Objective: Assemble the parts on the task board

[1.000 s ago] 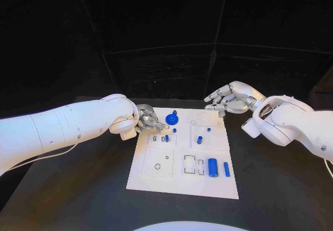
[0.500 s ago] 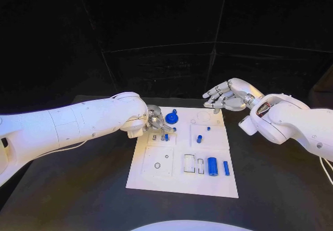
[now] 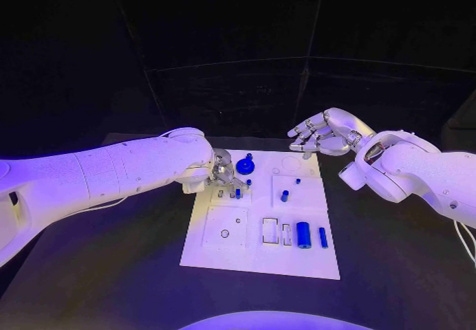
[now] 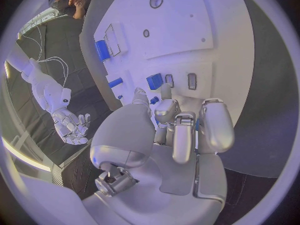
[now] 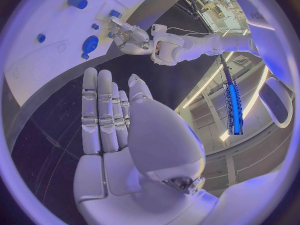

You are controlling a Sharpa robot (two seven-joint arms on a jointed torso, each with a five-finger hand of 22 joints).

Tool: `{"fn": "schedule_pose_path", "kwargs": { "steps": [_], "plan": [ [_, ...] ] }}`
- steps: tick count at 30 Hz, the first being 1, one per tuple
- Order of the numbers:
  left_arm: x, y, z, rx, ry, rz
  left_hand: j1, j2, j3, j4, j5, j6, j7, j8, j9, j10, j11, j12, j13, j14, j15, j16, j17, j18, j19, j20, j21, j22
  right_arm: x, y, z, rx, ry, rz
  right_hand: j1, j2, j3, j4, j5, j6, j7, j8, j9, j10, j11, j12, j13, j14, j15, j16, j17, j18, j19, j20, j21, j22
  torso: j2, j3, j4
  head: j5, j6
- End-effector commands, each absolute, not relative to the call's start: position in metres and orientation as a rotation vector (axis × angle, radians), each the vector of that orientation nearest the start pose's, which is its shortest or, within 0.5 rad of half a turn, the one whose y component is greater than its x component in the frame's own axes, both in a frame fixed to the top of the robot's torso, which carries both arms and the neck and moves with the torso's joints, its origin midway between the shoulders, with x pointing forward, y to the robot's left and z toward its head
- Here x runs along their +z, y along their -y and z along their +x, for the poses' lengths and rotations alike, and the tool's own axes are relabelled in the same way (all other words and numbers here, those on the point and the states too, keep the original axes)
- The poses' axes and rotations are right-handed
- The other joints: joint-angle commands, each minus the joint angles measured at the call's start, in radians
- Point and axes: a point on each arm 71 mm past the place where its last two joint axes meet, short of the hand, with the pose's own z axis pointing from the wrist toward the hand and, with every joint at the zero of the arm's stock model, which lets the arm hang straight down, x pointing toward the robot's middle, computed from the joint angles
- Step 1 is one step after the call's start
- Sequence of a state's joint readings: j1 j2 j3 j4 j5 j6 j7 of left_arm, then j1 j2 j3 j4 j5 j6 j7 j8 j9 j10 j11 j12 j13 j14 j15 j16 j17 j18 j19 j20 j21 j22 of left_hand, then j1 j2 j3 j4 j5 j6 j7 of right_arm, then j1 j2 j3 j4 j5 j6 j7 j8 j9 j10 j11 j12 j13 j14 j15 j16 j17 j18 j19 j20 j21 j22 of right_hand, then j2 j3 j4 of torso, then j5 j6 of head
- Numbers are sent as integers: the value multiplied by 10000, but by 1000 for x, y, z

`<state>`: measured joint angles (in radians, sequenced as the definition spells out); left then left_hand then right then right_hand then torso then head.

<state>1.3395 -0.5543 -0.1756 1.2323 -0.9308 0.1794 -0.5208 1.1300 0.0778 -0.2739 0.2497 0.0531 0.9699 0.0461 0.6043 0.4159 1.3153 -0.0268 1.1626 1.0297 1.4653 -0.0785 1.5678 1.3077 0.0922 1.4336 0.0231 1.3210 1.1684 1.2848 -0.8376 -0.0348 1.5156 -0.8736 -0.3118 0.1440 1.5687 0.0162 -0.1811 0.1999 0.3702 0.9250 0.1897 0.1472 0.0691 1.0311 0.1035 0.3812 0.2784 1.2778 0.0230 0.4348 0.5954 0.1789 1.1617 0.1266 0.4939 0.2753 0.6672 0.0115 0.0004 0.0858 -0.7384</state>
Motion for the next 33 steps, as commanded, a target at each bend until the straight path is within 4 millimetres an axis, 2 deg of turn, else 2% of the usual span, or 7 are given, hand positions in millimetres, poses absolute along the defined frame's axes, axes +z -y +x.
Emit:
{"fn": "schedule_pose_path", "kwargs": {
  "steps": [1,7,14,19,26,33],
  "plan": [
    [-219,-156,528,-3334,-24106,-1376,64,-54,-66,16,-46,-11,-27,35,11,93,-6,37,12,1055,-96,30,2631,-150,75,-24,38,19,-135,194,499,11126,-15931,2082,101,-11,12,75,62,-78,-26,41,-13,78,26,-61,-34,70,23,-52,18,38,76,-26,-73,-18,-7,2,7,14,-12],
    [-219,-153,527,-3314,-24137,-1304,115,-53,-73,9,-45,-11,-39,90,59,90,-16,42,15,1055,-104,30,2631,-153,71,-30,61,49,-135,193,499,11136,-15957,2063,115,-17,18,89,73,-90,-21,51,-14,86,33,-87,-112,72,28,-95,23,36,90,-25,-113,-43,0,-1,-8,14,-22],
    [-219,-151,527,-3344,-24149,-1245,262,-18,-48,-47,-40,-43,-51,173,140,88,-27,60,37,1055,-114,30,2631,-150,48,-39,78,66,-136,191,500,11149,-15999,2047,124,-20,24,104,91,-94,-17,62,-13,91,37,-109,-179,72,32,-133,28,34,99,-22,-148,-65,0,2,16,-4,-45],
    [-219,-149,526,-3407,-24145,-1193,394,35,-2,-106,-34,-92,-52,232,207,74,-27,57,35,1055,-115,30,2631,-148,25,-40,88,76,-136,190,501,11150,-16040,2040,132,-23,28,114,108,-100,-14,69,-13,93,41,-126,-228,71,36,-161,31,33,105,-21,-174,-81,2,3,11,2,-61],
    [-219,-145,525,-3480,-24179,-1088,943,229,365,-436,-28,-225,-44,352,355,38,-24,41,25,1055,-112,30,2631,-141,-31,-39,102,93,-137,190,503,11108,-16097,2063,147,-28,37,128,128,-113,-8,77,-15,91,48,-154,-305,66,41,-210,34,32,110,-18,-219,-109,6,8,5,11,-105],
    [-219,-141,523,-3585,-24254,-924,1140,230,534,-603,-29,-284,-33,392,414,24,-16,34,23,1055,-105,30,2631,-141,-52,-31,114,112,-138,189,505,11068,-16082,2069,213,-48,63,122,147,-130,1,95,-15,89,59,-200,-434,47,48,-299,35,31,114,-16,-293,-153,10,10,18,8,-127]
  ]
}}
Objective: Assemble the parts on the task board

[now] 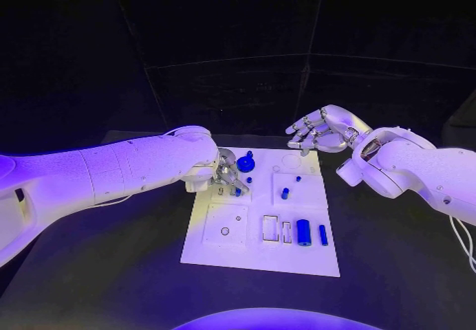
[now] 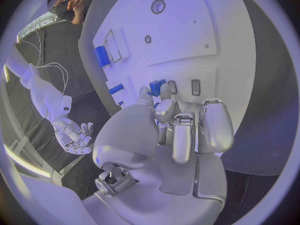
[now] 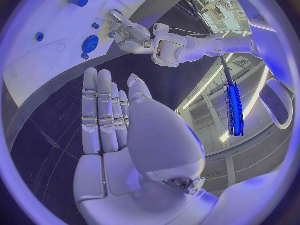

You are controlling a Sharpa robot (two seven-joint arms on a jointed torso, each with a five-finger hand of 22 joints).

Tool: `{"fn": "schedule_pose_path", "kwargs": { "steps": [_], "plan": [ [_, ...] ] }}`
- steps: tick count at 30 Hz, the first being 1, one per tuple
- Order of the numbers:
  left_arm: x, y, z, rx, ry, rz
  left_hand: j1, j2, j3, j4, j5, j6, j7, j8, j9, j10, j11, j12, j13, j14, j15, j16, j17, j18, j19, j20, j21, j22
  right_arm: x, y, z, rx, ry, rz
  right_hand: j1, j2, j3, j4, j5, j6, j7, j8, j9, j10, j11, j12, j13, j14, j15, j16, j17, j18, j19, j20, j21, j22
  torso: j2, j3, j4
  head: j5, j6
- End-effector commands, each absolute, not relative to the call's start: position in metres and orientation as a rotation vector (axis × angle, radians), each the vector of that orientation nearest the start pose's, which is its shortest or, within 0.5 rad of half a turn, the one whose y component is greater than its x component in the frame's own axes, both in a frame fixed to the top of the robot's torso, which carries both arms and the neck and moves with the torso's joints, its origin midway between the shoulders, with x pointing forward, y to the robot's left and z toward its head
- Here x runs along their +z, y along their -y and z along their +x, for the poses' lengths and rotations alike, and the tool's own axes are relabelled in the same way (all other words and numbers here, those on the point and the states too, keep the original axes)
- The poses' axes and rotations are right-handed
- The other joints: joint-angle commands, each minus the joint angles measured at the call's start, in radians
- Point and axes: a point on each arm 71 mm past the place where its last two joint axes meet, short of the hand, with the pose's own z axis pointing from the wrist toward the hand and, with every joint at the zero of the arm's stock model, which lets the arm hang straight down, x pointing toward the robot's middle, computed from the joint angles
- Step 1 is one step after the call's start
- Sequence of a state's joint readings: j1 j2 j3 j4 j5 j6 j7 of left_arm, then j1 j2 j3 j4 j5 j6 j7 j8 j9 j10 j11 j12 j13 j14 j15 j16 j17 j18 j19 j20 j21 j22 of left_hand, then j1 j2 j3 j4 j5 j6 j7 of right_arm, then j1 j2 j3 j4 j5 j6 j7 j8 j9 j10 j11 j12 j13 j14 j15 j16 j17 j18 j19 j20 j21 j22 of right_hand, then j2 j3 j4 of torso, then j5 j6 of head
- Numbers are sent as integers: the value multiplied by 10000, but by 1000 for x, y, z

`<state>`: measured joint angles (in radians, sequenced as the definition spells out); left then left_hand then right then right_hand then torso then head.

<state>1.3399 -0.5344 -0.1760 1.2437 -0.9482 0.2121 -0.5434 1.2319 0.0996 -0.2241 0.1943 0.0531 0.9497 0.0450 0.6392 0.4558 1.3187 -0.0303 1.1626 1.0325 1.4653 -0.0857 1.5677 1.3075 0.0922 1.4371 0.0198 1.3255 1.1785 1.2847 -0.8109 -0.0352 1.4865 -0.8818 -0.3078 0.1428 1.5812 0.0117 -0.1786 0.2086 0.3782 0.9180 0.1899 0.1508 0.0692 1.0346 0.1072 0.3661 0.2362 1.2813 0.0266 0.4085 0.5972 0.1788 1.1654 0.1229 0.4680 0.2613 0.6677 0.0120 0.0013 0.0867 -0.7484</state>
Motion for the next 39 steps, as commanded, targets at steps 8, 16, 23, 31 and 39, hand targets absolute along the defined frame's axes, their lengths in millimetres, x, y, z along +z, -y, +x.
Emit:
{"fn": "schedule_pose_path", "kwargs": {
  "steps": [8,16,23,31,39],
  "plan": [
    [-219,-141,523,-3639,-24129,-1184,497,336,426,-273,-26,-128,-62,65,58,-20,-12,23,-8,1055,-52,31,2633,-141,-100,-2,88,43,-139,188,509,11030,-16098,2072,90,-9,45,53,69,-67,8,70,-16,50,34,-77,-89,3,23,-86,18,28,77,28,-79,-40,2,5,7,-15,-83],
    [-217,-143,524,-3710,-23838,-1744,1971,954,2202,-1389,-12,-507,-120,-125,37,-209,-91,-190,-129,1055,-138,31,2633,-127,-169,-95,66,22,-140,189,512,10880,-16146,2190,148,-25,114,91,430,-139,38,77,-21,38,62,-144,-299,-44,47,-220,32,23,64,42,-196,-105,10,-2,7,-13,-153],
    [-216,-146,522,-3850,-23735,-1934,633,-411,5656,-1812,25,-547,-43,-54,197,-163,6,-301,-201,1055,-37,31,2633,-127,-219,-1,79,103,-141,189,513,10835,-16161,2245,155,-32,134,106,481,-150,44,83,-21,37,68,-157,-352,-46,51,-247,39,23,68,44,-219,-118,-12,-1,26,-3,-159],
    [-215,-151,519,-4077,-23502,-2227,-517,-1312,8195,-2047,-34,-553,-25,248,485,-79,7,-284,-209,1055,-39,31,2633,-120,-223,8,68,151,-142,192,515,10800,-16177,2329,120,-30,148,153,516,-163,52,91,-20,38,78,-168,-410,-46,62,-276,48,19,74,53,-246,-133,-27,-5,48,-31,-109],
    [-212,-155,515,-4457,-23030,-2511,-629,-1519,8585,-2190,-35,-571,-34,320,557,-39,-11,-269,-195,1055,-43,31,2633,-123,-214,9,73,176,-142,193,515,10790,-16183,2362,84,-26,159,198,534,-173,56,99,-20,38,83,-175,-458,-44,70,-300,56,17,79,60,-271,-147,-5,-1,12,17,-94]
  ]
}}
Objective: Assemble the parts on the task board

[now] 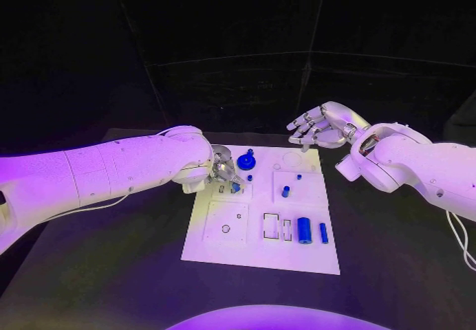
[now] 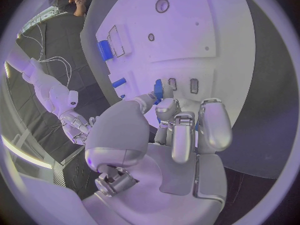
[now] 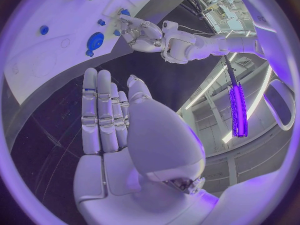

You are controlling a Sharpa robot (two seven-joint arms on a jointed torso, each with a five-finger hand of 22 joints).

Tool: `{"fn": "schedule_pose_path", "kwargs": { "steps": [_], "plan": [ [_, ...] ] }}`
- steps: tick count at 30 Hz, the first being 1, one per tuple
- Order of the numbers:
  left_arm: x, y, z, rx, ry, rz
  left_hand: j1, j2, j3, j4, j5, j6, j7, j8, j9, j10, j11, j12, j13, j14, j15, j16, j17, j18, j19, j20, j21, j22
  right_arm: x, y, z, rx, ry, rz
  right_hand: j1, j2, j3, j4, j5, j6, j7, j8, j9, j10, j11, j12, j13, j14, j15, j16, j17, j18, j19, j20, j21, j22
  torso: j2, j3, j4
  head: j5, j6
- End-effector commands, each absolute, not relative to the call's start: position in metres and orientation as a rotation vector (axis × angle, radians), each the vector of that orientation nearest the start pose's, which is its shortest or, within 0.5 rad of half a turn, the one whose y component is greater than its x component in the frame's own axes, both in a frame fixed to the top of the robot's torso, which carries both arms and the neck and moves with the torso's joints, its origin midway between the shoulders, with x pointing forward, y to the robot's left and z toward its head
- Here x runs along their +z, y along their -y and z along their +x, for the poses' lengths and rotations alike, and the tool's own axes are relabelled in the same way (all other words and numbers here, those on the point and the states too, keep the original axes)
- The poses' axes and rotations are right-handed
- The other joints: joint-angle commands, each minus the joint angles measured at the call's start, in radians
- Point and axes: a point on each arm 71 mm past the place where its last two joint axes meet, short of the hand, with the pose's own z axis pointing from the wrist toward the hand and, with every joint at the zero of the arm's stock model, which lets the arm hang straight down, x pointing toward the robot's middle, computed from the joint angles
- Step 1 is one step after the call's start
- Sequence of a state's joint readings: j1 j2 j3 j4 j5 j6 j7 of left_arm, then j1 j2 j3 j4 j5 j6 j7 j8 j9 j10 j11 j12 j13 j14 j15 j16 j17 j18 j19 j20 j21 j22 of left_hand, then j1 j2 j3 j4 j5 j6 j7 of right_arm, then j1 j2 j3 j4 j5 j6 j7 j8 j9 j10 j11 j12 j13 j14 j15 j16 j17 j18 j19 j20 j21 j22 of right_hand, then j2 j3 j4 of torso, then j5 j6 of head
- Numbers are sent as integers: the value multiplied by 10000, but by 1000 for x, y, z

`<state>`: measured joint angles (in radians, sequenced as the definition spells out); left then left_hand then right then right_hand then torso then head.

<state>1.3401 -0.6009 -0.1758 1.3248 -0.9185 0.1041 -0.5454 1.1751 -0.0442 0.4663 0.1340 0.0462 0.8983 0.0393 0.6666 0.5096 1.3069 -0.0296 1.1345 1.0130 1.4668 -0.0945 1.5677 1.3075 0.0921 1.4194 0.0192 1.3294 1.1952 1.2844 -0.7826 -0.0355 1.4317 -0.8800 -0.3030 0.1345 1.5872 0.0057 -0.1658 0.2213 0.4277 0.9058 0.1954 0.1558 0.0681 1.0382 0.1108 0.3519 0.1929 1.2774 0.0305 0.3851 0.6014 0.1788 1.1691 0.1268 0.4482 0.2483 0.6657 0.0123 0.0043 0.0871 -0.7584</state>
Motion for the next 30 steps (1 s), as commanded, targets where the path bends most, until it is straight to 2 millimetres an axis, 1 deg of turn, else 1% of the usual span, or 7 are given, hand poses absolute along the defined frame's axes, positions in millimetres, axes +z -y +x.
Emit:
{"fn": "schedule_pose_path", "kwargs": {
  "steps": [1,6,11,20,21,27,30],
  "plan": [
    [-211,-156,514,-4532,-22939,-2557,-65,-105,1708,-1603,34,-57,22,51,25,83,-20,13,0,1040,44,31,2633,-121,-39,14,31,6,-142,193,515,10790,-16183,2366,24,34,32,71,39,-50,0,49,-9,3,47,-34,-25,-5,31,-65,14,17,42,22,-72,-17,12,-4,-22,20,3],
    [-208,-159,512,-5011,-22305,-2844,-34,-337,1929,-1790,40,-71,14,75,57,131,-30,44,38,1040,37,31,2633,-127,-24,7,49,44,-142,194,515,10787,-16181,2381,6,36,38,95,45,-54,2,54,-8,2,50,-37,-50,-4,35,-77,18,17,44,26,-85,-25,11,11,-13,35,-1],
    [-207,-162,509,-5549,-21366,-3235,-20,-423,2038,-1856,43,-61,11,85,68,172,-34,78,77,1040,38,31,2633,-140,5,7,88,109,-142,196,515,10753,-16164,2409,-22,40,45,129,52,-59,3,61,-8,2,53,-41,-82,-1,39,-92,24,16,49,31,-103,-35,-6,14,8,30,7],
    [-214,-170,498,-6008,-19530,-2953,-28,-474,2166,-1863,43,-10,6,109,83,246,-42,140,141,1040,30,31,2633,-163,64,1,168,230,-141,202,514,10659,-16059,2475,-41,41,51,154,59,-60,3,67,-7,-1,55,-45,-107,2,42,-103,29,17,53,35,-116,-44,-49,43,140,-38,3],
    [-215,-170,497,-6038,-19412,-2900,-28,-475,2169,-1863,43,-9,6,110,83,245,-42,137,137,1040,30,31,2633,-164,66,1,171,234,-141,203,514,10654,-16009,2481,-41,41,51,154,59,-60,3,67,-7,-1,55,-45,-107,2,42,-103,29,17,53,35,-116,-44,-44,38,128,-25,20],
    [-224,-172,493,-6113,-18874,-2603,-27,-481,2185,-1864,43,-6,5,111,85,245,-43,132,131,1040,28,31,2633,-165,71,0,177,244,-139,208,514,10520,-15736,2594,-51,17,95,210,130,-24,-18,113,1,64,29,-30,-196,77,19,-116,58,32,122,27,-141,-63,-63,34,147,-52,3],
    [-229,-173,491,-6097,-18774,-2585,-26,-492,2222,-1860,43,-1,5,115,88,259,-45,142,142,1040,22,31,2633,-169,85,-4,195,269,-139,209,514,10483,-15681,2622,-56,10,97,219,137,-20,-21,118,1,73,27,-27,-206,87,16,-117,61,33,132,26,-143,-65,-42,45,107,-19,36]
  ]
}}
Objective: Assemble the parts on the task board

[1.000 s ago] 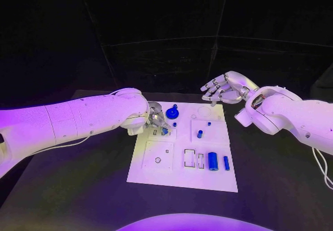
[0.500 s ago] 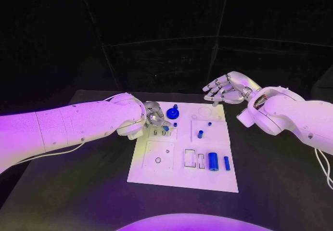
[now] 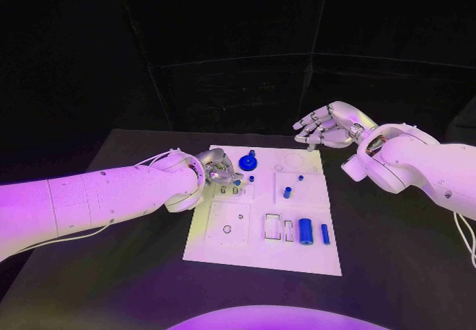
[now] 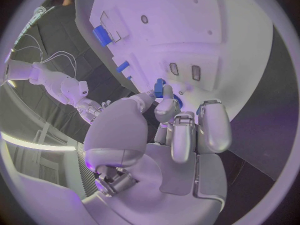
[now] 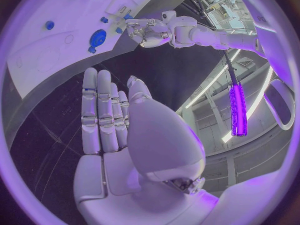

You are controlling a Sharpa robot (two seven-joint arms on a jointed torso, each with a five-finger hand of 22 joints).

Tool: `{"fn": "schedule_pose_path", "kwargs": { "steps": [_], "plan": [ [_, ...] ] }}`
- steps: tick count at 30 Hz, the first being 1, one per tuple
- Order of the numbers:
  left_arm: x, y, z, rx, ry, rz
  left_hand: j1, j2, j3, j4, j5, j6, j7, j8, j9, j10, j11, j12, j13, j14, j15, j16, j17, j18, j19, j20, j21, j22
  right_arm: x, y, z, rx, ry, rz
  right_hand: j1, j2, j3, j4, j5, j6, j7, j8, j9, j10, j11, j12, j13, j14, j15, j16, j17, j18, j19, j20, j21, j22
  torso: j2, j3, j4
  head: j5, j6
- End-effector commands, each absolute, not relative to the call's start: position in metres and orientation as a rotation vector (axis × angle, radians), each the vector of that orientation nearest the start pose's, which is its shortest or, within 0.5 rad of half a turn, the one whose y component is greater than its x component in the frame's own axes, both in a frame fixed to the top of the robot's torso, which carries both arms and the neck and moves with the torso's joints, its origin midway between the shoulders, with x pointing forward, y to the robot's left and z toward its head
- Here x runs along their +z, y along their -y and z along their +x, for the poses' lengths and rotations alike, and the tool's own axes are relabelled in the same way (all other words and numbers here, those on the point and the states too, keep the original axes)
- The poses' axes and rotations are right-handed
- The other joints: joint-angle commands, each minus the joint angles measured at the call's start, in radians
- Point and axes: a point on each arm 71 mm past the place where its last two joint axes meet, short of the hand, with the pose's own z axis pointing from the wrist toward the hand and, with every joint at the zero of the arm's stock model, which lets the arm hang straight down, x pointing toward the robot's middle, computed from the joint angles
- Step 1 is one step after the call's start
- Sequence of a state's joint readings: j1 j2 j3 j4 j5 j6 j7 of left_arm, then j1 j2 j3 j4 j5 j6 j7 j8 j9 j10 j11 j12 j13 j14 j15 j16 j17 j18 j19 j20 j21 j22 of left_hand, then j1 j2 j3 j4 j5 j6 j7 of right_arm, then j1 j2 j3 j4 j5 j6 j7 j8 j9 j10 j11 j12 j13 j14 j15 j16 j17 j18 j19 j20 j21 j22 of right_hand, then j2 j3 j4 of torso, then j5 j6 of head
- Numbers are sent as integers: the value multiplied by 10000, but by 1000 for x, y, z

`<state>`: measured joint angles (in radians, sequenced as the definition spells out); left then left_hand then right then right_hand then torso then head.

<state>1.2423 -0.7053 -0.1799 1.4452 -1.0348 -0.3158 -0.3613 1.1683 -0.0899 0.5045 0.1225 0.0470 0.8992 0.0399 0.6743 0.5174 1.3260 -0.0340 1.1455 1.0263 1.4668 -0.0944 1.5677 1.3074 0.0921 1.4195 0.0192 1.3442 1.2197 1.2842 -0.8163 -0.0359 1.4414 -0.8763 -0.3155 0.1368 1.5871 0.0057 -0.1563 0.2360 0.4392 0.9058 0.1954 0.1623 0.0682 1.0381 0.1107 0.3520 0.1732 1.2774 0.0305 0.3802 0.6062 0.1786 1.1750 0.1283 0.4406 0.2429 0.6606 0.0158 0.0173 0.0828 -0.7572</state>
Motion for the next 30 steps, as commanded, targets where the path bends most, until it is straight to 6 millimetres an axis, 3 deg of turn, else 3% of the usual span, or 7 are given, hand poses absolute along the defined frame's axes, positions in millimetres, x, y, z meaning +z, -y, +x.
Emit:
{"fn": "schedule_pose_path", "kwargs": {
  "steps": [1,11,23,30],
  "plan": [
    [-231,-173,491,-6084,-18763,-2584,40,-34,1857,-1740,35,-7,0,40,12,70,-1,28,4,1040,19,31,2634,-170,90,-6,53,33,-139,210,514,10475,-15665,2628,-57,5,3,74,25,-19,-23,56,0,78,26,-26,-14,91,15,-71,15,35,78,10,-69,-12,9,10,-27,27,25],
    [-244,-173,487,-5724,-19242,-2227,47,-52,1934,-1736,35,-8,-1,51,24,71,-6,10,-22,1040,11,31,2634,-176,108,-14,76,67,-139,211,514,10431,-15630,2668,-48,-24,17,84,46,-12,-31,69,0,98,17,-23,-50,114,5,-81,25,38,104,4,-80,-20,28,8,5,39,-8],
    [-251,-174,486,-5147,-19908,-1895,53,-92,1994,-1744,35,-15,1,59,33,60,-7,-20,-61,1040,9,31,2634,-177,112,-18,80,74,-139,213,515,10212,-15590,2863,-78,-52,36,134,54,13,-46,97,1,149,3,-11,-109,176,-9,-90,43,41,162,-6,-93,-33,31,12,-27,51,-45],
    [-252,-175,486,-4951,-20168,-1852,53,-110,2007,-1748,35,-16,0,62,36,70,-7,-6,-43,1040,9,31,2634,-177,112,-19,80,73,-139,213,515,10191,-15619,2878,-111,-79,39,172,53,18,-52,108,0,169,-1,-10,-149,201,-12,-104,51,39,191,-10,-107,-44,22,19,-4,31,-74]
  ]
}}
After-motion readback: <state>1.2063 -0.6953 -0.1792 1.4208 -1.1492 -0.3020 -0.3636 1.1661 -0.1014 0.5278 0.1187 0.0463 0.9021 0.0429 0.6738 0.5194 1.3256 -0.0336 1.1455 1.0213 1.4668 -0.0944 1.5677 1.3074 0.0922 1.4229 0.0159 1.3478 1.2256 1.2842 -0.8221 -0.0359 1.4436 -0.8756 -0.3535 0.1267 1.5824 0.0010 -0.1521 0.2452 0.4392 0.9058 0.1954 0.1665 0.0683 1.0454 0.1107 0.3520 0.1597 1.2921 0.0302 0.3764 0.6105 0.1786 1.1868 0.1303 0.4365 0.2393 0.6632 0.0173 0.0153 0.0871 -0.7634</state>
